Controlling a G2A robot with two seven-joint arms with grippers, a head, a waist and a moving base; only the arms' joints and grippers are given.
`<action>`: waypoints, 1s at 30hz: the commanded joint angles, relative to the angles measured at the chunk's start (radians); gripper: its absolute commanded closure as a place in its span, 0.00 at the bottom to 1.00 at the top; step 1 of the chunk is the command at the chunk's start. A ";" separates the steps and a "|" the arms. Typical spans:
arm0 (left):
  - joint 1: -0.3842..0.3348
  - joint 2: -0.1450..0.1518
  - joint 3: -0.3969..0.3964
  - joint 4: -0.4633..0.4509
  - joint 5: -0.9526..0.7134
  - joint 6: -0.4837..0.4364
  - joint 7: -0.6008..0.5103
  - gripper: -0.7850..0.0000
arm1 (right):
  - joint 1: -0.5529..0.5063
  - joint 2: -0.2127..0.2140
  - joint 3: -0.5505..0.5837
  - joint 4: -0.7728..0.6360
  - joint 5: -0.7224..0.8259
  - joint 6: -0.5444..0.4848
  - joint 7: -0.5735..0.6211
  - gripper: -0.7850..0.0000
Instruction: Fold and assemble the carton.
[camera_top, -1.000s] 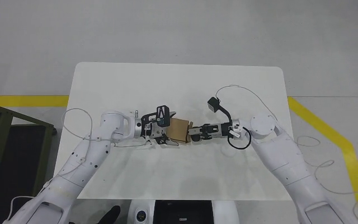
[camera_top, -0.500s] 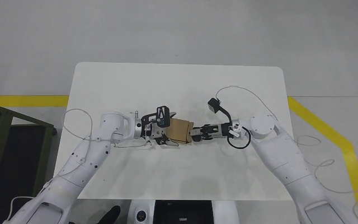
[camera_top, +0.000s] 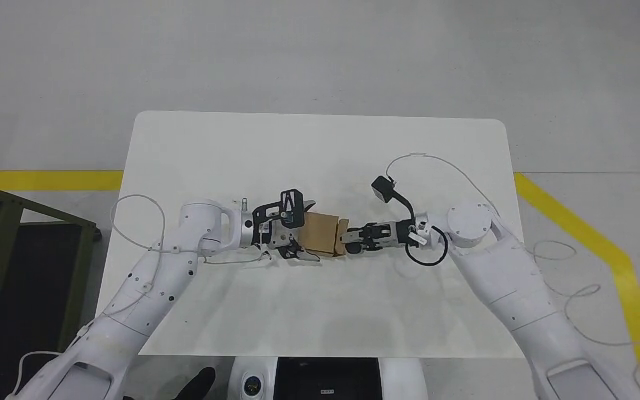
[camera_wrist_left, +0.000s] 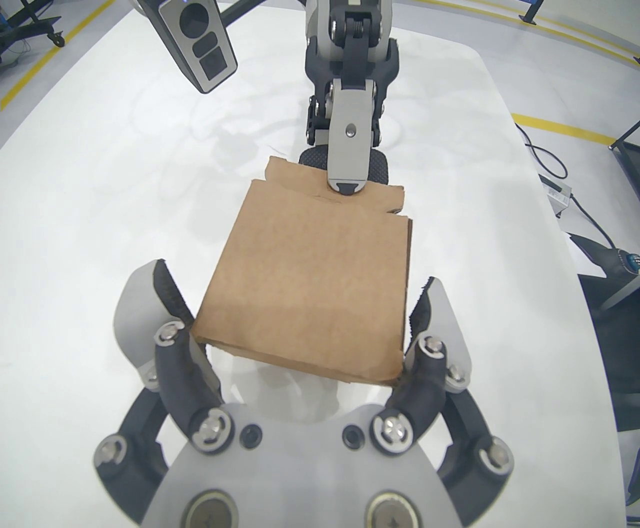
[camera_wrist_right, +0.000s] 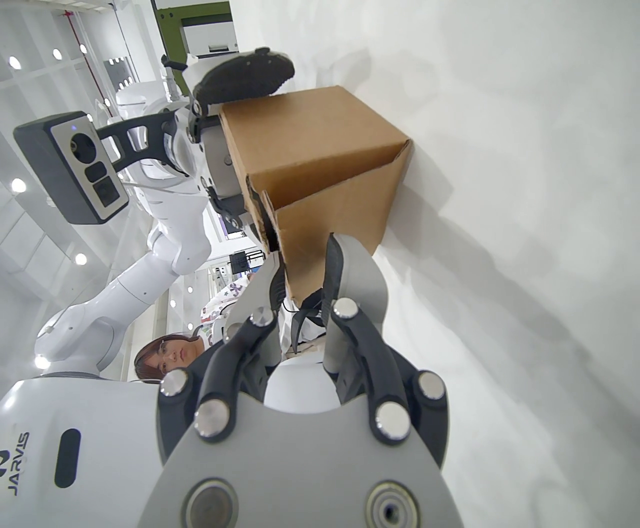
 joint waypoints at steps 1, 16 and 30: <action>0.000 0.000 0.000 0.000 0.000 0.000 0.000 0.00 | 0.001 0.000 -0.002 0.001 -0.001 0.001 -0.001 0.83; 0.004 0.000 -0.003 -0.002 0.002 0.002 0.002 0.00 | 0.006 -0.002 -0.010 -0.010 -0.001 0.002 -0.003 0.85; 0.004 -0.001 -0.003 -0.005 0.001 0.001 0.004 0.00 | 0.044 -0.016 -0.046 -0.003 0.001 -0.004 -0.005 0.84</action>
